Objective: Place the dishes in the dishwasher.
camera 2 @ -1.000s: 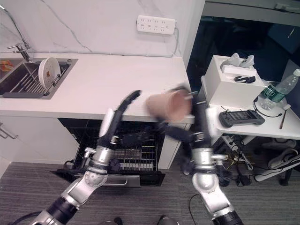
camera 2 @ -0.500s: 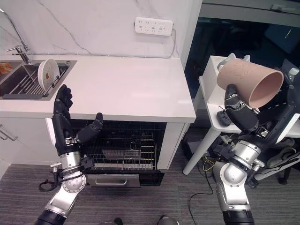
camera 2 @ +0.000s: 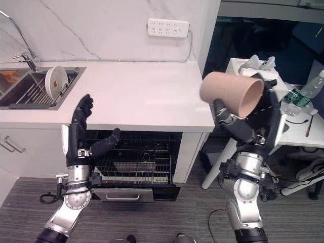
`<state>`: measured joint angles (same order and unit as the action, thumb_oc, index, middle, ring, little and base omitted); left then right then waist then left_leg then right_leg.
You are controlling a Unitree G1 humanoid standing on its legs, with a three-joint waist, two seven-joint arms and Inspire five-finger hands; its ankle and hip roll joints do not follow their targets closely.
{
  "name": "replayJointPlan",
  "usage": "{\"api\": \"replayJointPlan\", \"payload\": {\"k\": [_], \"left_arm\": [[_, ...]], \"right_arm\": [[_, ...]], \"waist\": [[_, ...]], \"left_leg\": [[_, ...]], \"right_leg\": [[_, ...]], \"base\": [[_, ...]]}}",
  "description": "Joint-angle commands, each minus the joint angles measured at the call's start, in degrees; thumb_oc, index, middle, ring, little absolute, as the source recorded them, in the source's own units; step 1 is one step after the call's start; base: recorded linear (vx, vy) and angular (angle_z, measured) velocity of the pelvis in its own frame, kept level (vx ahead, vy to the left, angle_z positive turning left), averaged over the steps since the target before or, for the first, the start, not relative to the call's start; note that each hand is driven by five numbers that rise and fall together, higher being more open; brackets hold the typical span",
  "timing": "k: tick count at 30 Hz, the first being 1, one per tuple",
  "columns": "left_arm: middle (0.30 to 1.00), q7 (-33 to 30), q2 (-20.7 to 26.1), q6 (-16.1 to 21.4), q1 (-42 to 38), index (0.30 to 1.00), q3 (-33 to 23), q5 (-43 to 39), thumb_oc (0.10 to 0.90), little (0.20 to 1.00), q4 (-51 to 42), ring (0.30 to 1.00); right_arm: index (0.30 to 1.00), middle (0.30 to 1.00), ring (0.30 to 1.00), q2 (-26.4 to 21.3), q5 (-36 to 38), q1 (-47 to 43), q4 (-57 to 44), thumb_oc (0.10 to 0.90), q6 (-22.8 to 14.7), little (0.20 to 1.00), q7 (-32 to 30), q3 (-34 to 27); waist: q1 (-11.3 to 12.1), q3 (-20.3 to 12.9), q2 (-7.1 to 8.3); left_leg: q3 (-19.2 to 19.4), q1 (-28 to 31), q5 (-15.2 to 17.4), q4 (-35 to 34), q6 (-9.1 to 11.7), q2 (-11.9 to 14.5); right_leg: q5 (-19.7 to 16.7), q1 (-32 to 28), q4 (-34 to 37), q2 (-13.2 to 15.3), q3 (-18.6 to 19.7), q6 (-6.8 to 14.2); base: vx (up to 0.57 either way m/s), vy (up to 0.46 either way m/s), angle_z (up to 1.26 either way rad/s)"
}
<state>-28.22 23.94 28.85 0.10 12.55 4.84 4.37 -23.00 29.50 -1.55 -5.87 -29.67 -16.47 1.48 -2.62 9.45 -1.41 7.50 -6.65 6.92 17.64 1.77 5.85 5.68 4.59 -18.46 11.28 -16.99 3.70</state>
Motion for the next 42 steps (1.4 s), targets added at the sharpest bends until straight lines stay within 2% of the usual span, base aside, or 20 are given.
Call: {"api": "replayJointPlan", "payload": {"k": [1, 4, 6, 9, 11, 12, 14, 17, 19, 24, 28, 32, 42], "left_arm": [[0.9, 4.1, 3.4, 4.3, -2.3, 0.9, -3.8, -1.2, 0.8, 0.9, -5.3, 0.9], [0.9, 3.8, 4.5, 7.0, -0.8, 0.9, -5.3, 1.4, 0.8, 0.9, -4.5, 0.9], [0.9, 5.9, 5.1, 7.1, 0.6, 0.9, -7.2, 0.1, 0.8, 0.9, -3.5, 0.9], [0.9, 7.7, 6.0, 7.5, 1.6, 0.9, -8.2, 3.3, 0.8, 0.9, -2.3, 0.9], [0.9, 8.9, 7.3, 6.7, 2.4, 0.9, -8.4, 7.2, 0.8, 0.9, -1.4, 0.9], [0.9, 9.2, 8.4, 7.6, 2.8, 0.9, -8.2, 9.4, 0.8, 0.9, -0.1, 0.9], [0.9, 9.2, 9.5, 7.4, 3.7, 0.9, -8.1, 11.6, 0.8, 0.9, 0.8, 0.9], [0.9, 7.9, 11.1, 6.6, 4.1, 0.9, -7.5, 17.7, 0.8, 0.9, 2.8, 0.9], [0.9, 8.1, 12.0, 7.0, 3.9, 0.9, -6.7, 19.1, 0.8, 0.9, 3.7, 0.9], [0.9, 10.8, 13.1, 7.3, 4.3, 0.9, -5.5, 20.3, 0.8, 0.9, 4.0, 0.9], [0.9, 11.1, 14.1, 3.0, 3.9, 0.9, -4.0, 23.2, 0.8, 0.9, 5.5, 0.9], [0.9, 10.4, 15.4, 1.2, 2.0, 0.9, -0.9, 27.1, 0.8, 0.9, 8.4, 0.9], [0.9, 10.9, 16.4, -0.6, -1.7, 0.9, 3.3, 27.9, 0.8, 0.9, 11.2, 0.9]], "right_arm": [[0.3, 0.3, 0.3, -0.8, -0.4, -3.2, -2.3, 0.4, -4.9, 0.3, 5.8, -1.3], [0.3, 0.3, 0.3, 0.0, -3.0, -2.4, -1.1, 0.4, -5.9, 0.3, 8.9, 0.6], [0.3, 0.3, 0.3, 0.5, -3.2, -1.5, -0.1, 0.4, -4.9, 0.3, 11.0, 2.3], [0.3, 0.3, 0.3, 0.8, -2.3, -0.8, 0.7, 0.4, -3.7, 0.3, 12.9, 3.0], [0.3, 0.3, 0.3, 0.8, -4.8, -0.8, 1.8, 0.4, -4.7, 0.3, 12.2, 3.9], [0.3, 0.3, 0.3, 0.4, -8.9, -0.8, 2.8, 0.4, -5.2, 0.3, 11.4, 4.5], [0.3, 0.3, 0.3, -0.2, -9.0, -0.7, 3.8, 0.4, -4.5, 0.3, 11.8, 5.2], [0.3, 0.3, 0.3, -1.2, -14.0, -1.0, 5.6, 0.4, -6.9, 0.3, 12.1, 6.1], [0.3, 0.3, 0.3, -2.1, -17.2, -1.2, 5.8, 0.4, -7.1, 0.3, 11.4, 6.8], [0.3, 0.3, 0.3, -3.2, -16.2, -2.3, 8.1, 0.4, -6.4, 0.3, 11.9, 7.8], [0.3, 0.3, 0.3, -4.4, -17.4, -3.4, 9.4, 0.4, -6.1, 0.3, 14.3, 8.7], [0.3, 0.3, 0.3, -6.9, -20.0, -6.2, 11.3, 0.4, -5.4, 0.3, 15.2, 10.6], [0.3, 0.3, 0.3, -8.0, -19.5, -11.1, 16.4, 0.4, -3.6, 0.3, 15.3, 11.8]], "waist": [[1.3, -2.6, 1.13], [1.5, -2.6, 0.84], [1.8, -2.6, 0.51], [2.1, -2.7, 0.4], [2.3, -2.5, 0.15], [2.4, -2.5, -0.1], [2.5, -2.3, -0.44], [2.8, -2.2, -0.64], [3.0, -1.9, -0.74], [3.7, -1.1, -1.14], [4.1, -0.2, -1.53], [4.6, 1.2, -2.06], [5.0, 3.8, -3.34]], "left_leg": [[2.3, 2.1, 4.7, -0.4, 1.8, 3.0], [2.2, 1.9, 4.5, -0.4, 1.9, 3.0], [2.2, 1.8, 4.3, -0.4, 2.0, 3.0], [2.1, 1.6, 4.3, -0.4, 2.0, 2.8], [1.9, 1.3, 4.2, -0.4, 2.1, 2.7], [1.9, 1.2, 4.2, -0.4, 2.1, 2.6], [1.9, 0.9, 4.0, -0.4, 2.2, 2.6], [1.6, 0.4, 3.8, -0.4, 2.3, 2.4], [1.4, 0.1, 3.7, -0.4, 2.3, 2.4], [0.6, -1.0, 3.2, -0.4, 2.4, 2.0], [0.1, -2.3, 2.6, -0.4, 2.6, 1.7], [-0.3, -4.1, 1.8, -0.4, 2.6, 1.4], [-1.2, -6.2, 0.9, -0.4, 2.3, 0.0]], "right_leg": [[4.8, -3.8, 1.3, 1.1, 3.5, 4.4], [4.8, -3.8, 1.3, 1.3, 3.3, 4.3], [4.8, -3.8, 1.3, 1.6, 3.0, 4.4], [4.7, -3.8, 1.3, 2.0, 2.6, 4.6], [4.6, -3.6, 1.3, 2.3, 2.3, 4.7], [4.5, -3.5, 1.3, 2.5, 2.2, 4.9], [4.4, -3.3, 1.3, 2.8, 2.1, 5.1], [4.4, -3.0, 1.3, 3.0, 2.0, 5.3], [4.2, -2.7, 1.3, 3.2, 1.9, 5.4], [4.1, -2.1, 1.3, 3.5, 1.6, 5.5], [3.9, -1.1, 1.3, 3.8, 1.5, 5.7], [3.3, 0.2, 1.3, 4.3, 1.3, 5.7], [2.1, 2.2, 1.3, 5.1, 1.8, 5.9]], "base": [[0.0, 0.0, 0.0], [0.01, 0.024, 0.01], [0.04, 0.051, 0.03], [0.03, 0.03, 0.05], [0.05, 0.055, 0.11], [0.07, 0.087, 0.09], [0.07, 0.074, 0.01], [0.06, 0.03, 0.0], [0.04, 0.021, 0.01], [0.02, 0.023, 0.01], [-0.01, 0.042, 0.08], [-0.06, 0.054, 0.05], [-0.03, 0.038, 0.05]]}}
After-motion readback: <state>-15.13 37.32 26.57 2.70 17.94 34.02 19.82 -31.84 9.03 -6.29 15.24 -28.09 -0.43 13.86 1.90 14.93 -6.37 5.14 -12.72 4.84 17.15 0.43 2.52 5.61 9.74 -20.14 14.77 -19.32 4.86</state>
